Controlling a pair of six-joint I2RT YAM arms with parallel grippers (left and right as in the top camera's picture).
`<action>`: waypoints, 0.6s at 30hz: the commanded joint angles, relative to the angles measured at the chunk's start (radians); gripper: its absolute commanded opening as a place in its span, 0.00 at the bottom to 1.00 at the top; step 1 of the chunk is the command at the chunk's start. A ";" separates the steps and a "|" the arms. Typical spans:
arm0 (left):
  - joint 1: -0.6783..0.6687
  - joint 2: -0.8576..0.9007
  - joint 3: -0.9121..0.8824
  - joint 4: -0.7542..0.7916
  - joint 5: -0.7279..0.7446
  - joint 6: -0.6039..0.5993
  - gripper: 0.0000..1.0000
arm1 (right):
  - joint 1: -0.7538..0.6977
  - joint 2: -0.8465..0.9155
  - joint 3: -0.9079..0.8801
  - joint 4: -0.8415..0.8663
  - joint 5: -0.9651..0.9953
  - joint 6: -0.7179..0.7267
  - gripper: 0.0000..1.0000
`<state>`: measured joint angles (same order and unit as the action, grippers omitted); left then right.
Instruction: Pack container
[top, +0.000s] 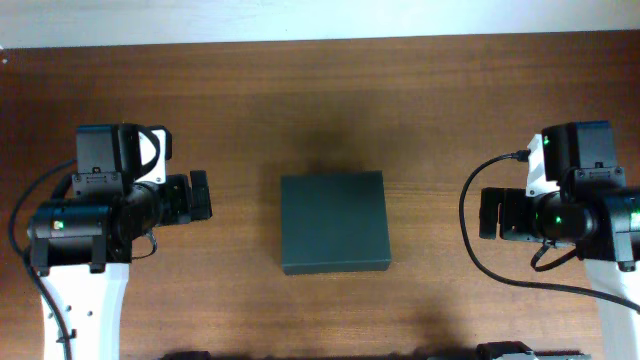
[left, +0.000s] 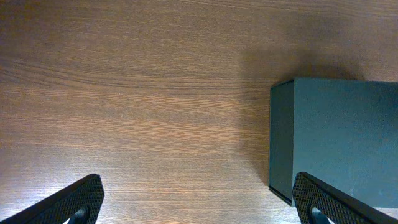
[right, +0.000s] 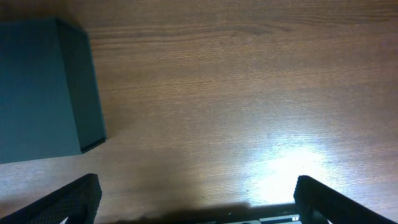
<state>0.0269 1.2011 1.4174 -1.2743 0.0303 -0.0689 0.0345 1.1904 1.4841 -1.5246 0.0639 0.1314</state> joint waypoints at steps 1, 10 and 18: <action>0.005 0.003 -0.005 0.002 0.015 0.002 0.99 | 0.005 0.000 -0.002 -0.001 0.019 0.008 0.99; 0.005 0.003 -0.005 0.002 0.015 0.002 0.99 | 0.005 0.000 -0.002 -0.001 0.019 0.008 0.99; 0.005 0.003 -0.005 0.002 0.015 0.002 0.99 | 0.005 -0.003 -0.002 0.131 -0.011 0.009 0.99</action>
<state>0.0269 1.2011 1.4174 -1.2743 0.0303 -0.0689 0.0345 1.1904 1.4841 -1.4380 0.0612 0.1326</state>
